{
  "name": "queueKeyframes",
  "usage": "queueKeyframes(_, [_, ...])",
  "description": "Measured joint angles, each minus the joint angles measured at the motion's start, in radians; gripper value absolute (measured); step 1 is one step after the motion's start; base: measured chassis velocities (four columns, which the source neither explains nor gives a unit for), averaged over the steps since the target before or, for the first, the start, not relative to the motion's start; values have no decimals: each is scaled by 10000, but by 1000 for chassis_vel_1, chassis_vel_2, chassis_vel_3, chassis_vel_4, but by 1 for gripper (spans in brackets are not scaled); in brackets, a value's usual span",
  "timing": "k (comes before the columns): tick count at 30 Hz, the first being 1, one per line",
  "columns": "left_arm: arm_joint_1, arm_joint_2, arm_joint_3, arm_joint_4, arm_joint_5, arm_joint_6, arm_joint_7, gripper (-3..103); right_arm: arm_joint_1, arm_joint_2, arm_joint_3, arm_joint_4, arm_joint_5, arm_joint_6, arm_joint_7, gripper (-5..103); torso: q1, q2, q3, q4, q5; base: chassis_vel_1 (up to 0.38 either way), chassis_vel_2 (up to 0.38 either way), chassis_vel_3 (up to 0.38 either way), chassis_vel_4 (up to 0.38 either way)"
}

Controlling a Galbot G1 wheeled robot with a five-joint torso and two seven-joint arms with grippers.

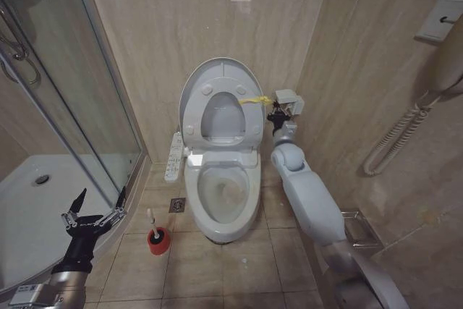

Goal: Open the toilet lid, clean the toilet bowl with a toilet brush, close the toilet lid, and flush.

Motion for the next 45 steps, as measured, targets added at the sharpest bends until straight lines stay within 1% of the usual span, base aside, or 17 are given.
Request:
queueKeyframes(12, [0, 0, 0, 0, 0, 0, 0, 100, 1669, 207, -571, -1453, -162, 116, 15, 0, -1, 0, -1, 3, -1, 0, 0, 0, 0])
queueKeyframes(22, [0, 0, 0, 0, 0, 0, 0, 100, 2128, 255, -780, -1969, -185, 115, -7, 0, -1, 0, -1, 2, -1, 0, 0, 0, 0])
queueKeyframes(35, [0, 0, 0, 0, 0, 0, 0, 100, 1759, -204, -818, -1499, -211, 93, 114, 0, -2, 1, -2, 4, 0, 0, 0, 0, 0])
queueKeyframes(45, [0, 0, 0, 0, 0, 0, 0, 100, 902, -703, -993, -35, 324, -325, 358, 0, -3, 2, -2, 1, 0, 0, 0, 0, 0])
